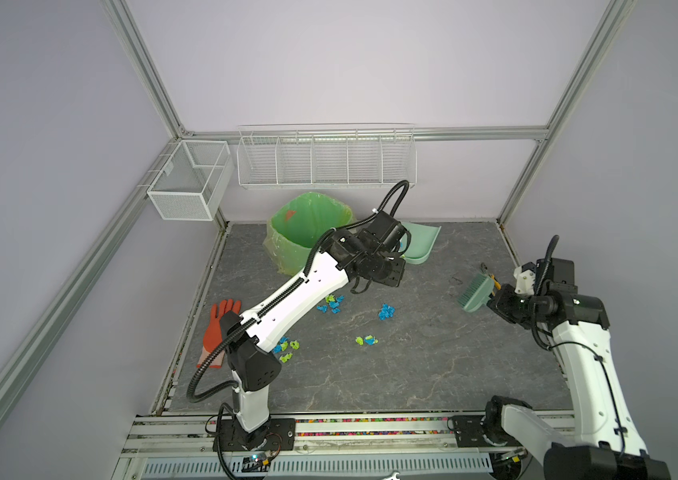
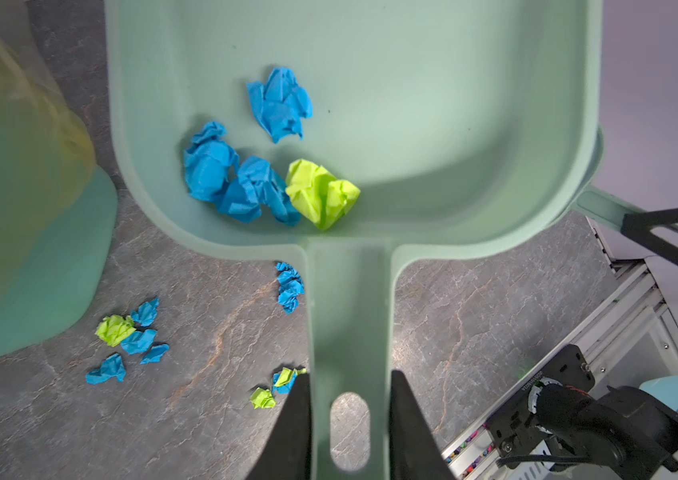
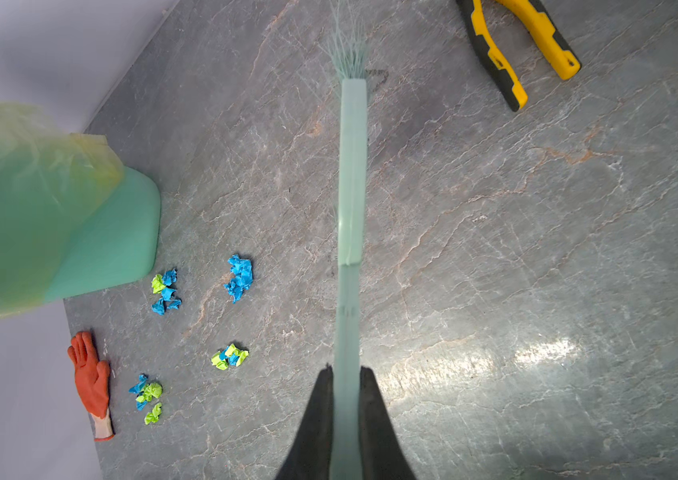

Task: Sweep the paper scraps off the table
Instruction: 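Carry the loaded dustpan with the left gripper up to the green bin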

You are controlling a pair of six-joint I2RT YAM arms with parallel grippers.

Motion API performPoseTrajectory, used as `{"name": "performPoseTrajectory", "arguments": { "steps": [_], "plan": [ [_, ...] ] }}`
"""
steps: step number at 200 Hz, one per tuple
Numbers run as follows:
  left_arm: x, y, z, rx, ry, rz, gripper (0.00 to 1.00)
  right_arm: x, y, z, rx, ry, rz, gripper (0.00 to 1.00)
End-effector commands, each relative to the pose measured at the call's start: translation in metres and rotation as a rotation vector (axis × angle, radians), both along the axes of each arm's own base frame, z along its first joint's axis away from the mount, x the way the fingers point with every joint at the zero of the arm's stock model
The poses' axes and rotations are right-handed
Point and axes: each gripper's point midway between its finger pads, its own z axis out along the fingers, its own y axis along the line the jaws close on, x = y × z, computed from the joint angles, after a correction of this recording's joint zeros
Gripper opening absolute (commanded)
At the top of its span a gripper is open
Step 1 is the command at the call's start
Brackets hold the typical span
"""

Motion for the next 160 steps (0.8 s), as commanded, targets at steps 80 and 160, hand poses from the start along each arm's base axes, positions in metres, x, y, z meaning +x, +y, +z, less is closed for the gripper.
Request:
{"name": "performPoseTrajectory", "arguments": {
  "steps": [80, 160],
  "plan": [
    [0.021, 0.036, 0.076, -0.333, 0.032, 0.09, 0.0, 0.002, 0.008, 0.006, 0.053, -0.043, 0.006, 0.07],
    [0.049, 0.091, 0.084, -0.603, 0.084, 0.252, 0.0, 0.003, 0.014, 0.007, 0.089, -0.055, 0.011, 0.07]
  ]
}}
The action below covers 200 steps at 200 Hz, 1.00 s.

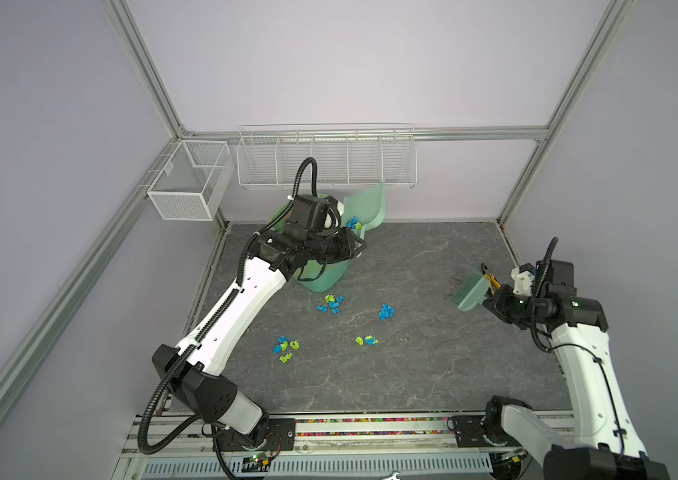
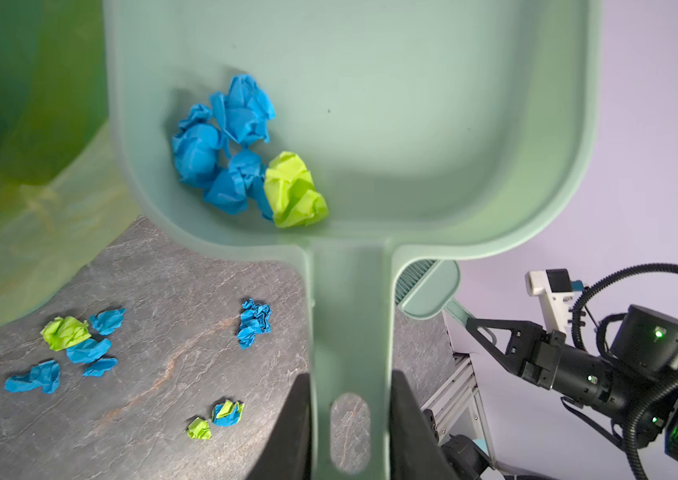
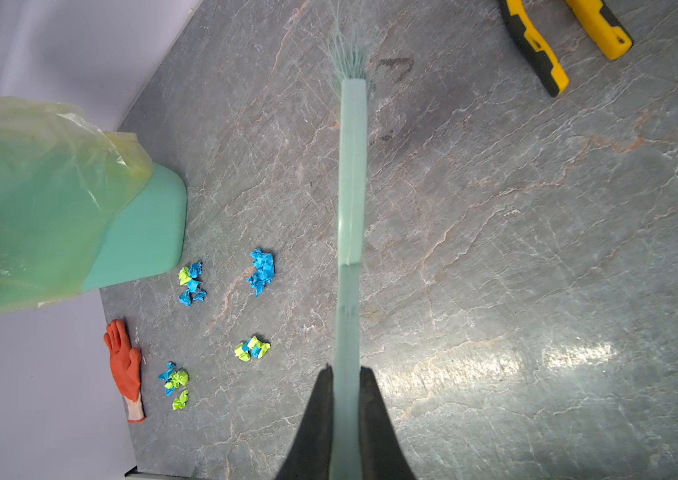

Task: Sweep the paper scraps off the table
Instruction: 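Carry the loaded dustpan with the left gripper up to the green bin, then tilt the dustpan over the bin with the left gripper to tip scraps in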

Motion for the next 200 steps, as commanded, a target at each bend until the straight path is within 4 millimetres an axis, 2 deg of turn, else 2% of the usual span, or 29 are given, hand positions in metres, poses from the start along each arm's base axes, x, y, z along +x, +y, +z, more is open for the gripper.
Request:
{"name": "performPoseTrajectory", "arguments": {
  "steps": [1, 69, 115, 123, 157, 200],
  "plan": [
    [0.005, 0.004, 0.026, -0.119, -0.033, 0.012, 0.0, 0.002, 0.003, 0.004, 0.02, -0.03, 0.0, 0.07],
    [0.016, 0.026, 0.019, -0.195, 0.021, 0.056, 0.0, 0.004, 0.005, 0.005, 0.04, -0.034, -0.004, 0.07],
    [0.026, 0.036, 0.013, -0.322, 0.085, 0.072, 0.0, 0.005, 0.007, 0.005, 0.046, -0.029, -0.002, 0.07],
    [0.029, 0.038, 0.011, -0.355, 0.098, 0.071, 0.0, 0.011, 0.007, 0.008, 0.041, -0.057, 0.001, 0.07],
    [0.037, 0.052, -0.005, -0.395, 0.136, 0.103, 0.0, 0.01, 0.008, 0.006, 0.036, -0.051, 0.007, 0.07],
    [0.042, 0.063, -0.004, -0.484, 0.152, 0.105, 0.0, 0.009, 0.007, 0.006, 0.026, -0.052, 0.006, 0.07]
  ]
}}
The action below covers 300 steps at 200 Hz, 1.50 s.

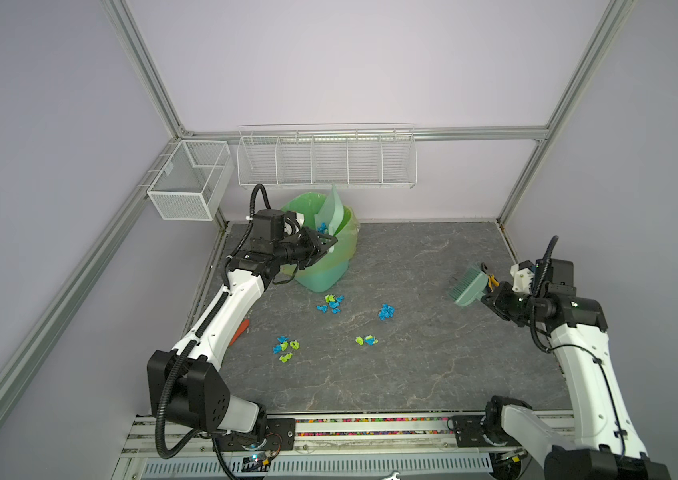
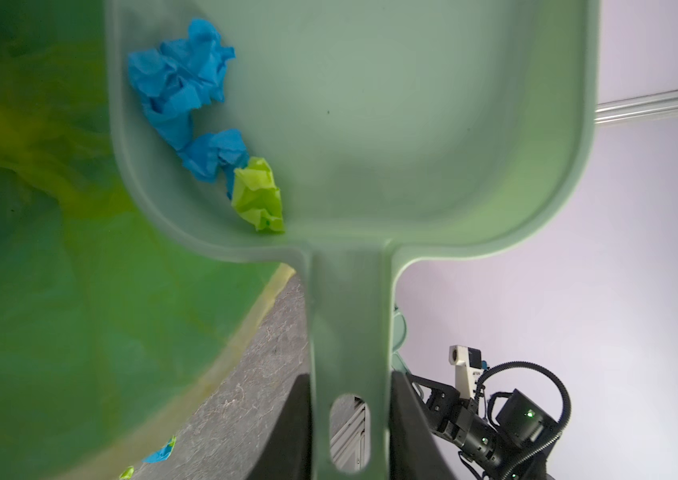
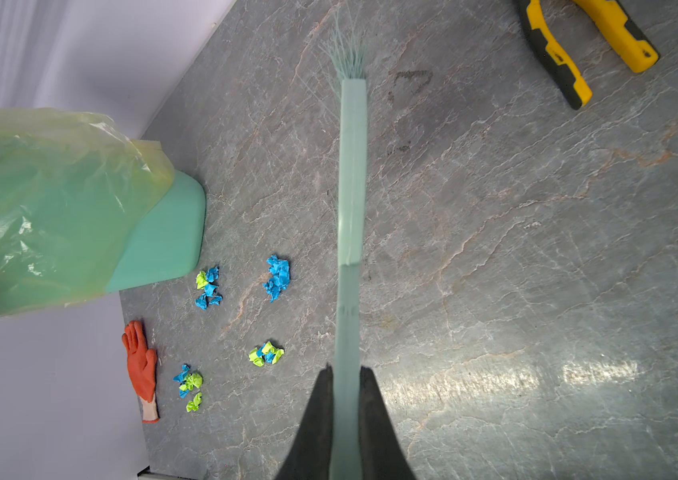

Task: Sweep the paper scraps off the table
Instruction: 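Tilt the dustpan over the bin with the left gripper to tip scraps in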

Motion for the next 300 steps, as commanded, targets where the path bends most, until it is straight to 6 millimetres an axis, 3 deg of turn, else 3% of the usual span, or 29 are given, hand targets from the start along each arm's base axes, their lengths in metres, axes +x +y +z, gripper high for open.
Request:
{"name": "performPoseTrajectory", "arguments": {
  "steps": [1, 60, 121, 174, 221, 300],
  "plan": [
    [-0.004, 0.001, 0.032, -0.116, -0.074, -0.027, 0.0, 0.002, 0.001, 0.0, 0.002, -0.015, 0.001, 0.07],
    [0.005, 0.012, 0.024, -0.36, 0.005, -0.002, 0.0, 0.0, 0.003, 0.001, 0.003, -0.02, 0.006, 0.07],
    [0.01, 0.027, 0.042, -0.608, -0.019, -0.008, 0.0, -0.002, 0.003, 0.003, -0.002, -0.024, 0.002, 0.07],
    [0.014, 0.033, 0.039, -0.752, -0.017, -0.022, 0.0, -0.004, 0.006, 0.008, -0.021, -0.038, -0.001, 0.07],
    [0.011, 0.031, 0.047, -0.714, -0.047, -0.04, 0.0, -0.003, 0.011, 0.007, -0.024, -0.029, 0.016, 0.07],
    [-0.002, 0.025, 0.038, -0.401, -0.08, -0.048, 0.0, -0.006, 0.014, 0.001, -0.086, 0.007, 0.05, 0.07]
  ]
}}
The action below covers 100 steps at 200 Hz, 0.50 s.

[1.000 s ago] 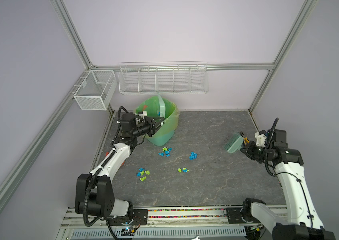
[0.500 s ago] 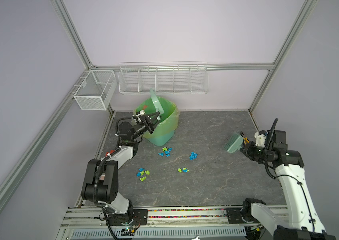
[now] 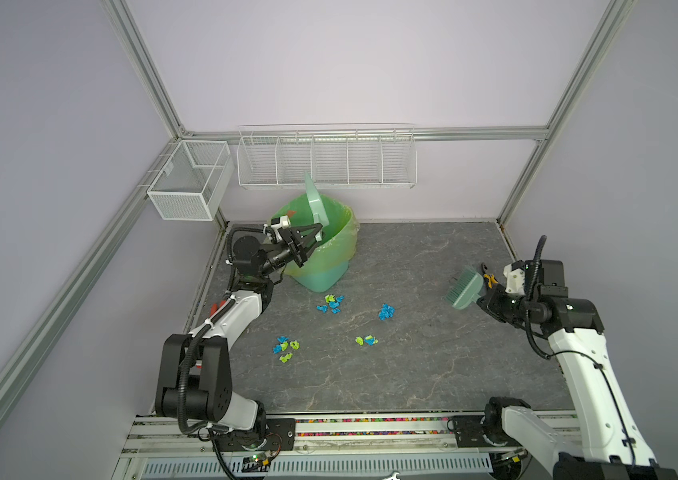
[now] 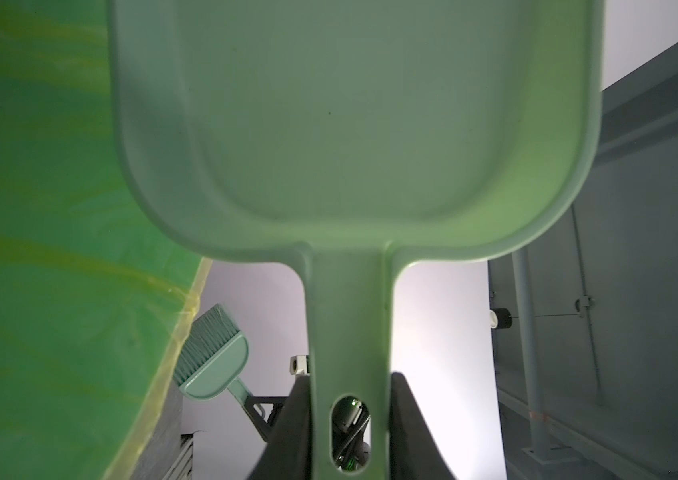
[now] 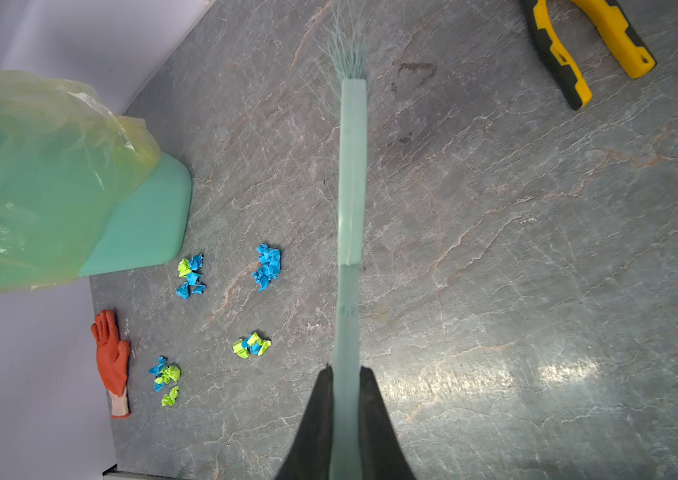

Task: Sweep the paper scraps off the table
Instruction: 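Tilt the dustpan over the bin with the left gripper to tip scraps in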

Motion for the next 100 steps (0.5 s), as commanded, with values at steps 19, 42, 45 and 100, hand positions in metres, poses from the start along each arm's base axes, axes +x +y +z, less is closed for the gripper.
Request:
{"name": "performPoseTrajectory", "arguments": {
  "steps": [19, 42, 45, 100],
  "plan": [
    [-0.013, 0.002, 0.005, 0.205, -0.071, 0.001, 0.0, 0.001, 0.003, 0.002, -0.012, 0.0, 0.017, 0.07],
    [-0.019, 0.005, 0.011, 0.303, -0.115, 0.018, 0.0, 0.001, 0.004, 0.001, -0.011, 0.002, 0.021, 0.07],
    [-0.02, 0.005, 0.012, 0.312, -0.119, 0.018, 0.0, 0.002, 0.004, 0.001, -0.011, 0.001, 0.021, 0.07],
    [-0.029, 0.008, 0.015, 0.39, -0.164, 0.017, 0.0, 0.004, 0.007, -0.002, -0.005, 0.007, 0.024, 0.07]
  ]
}}
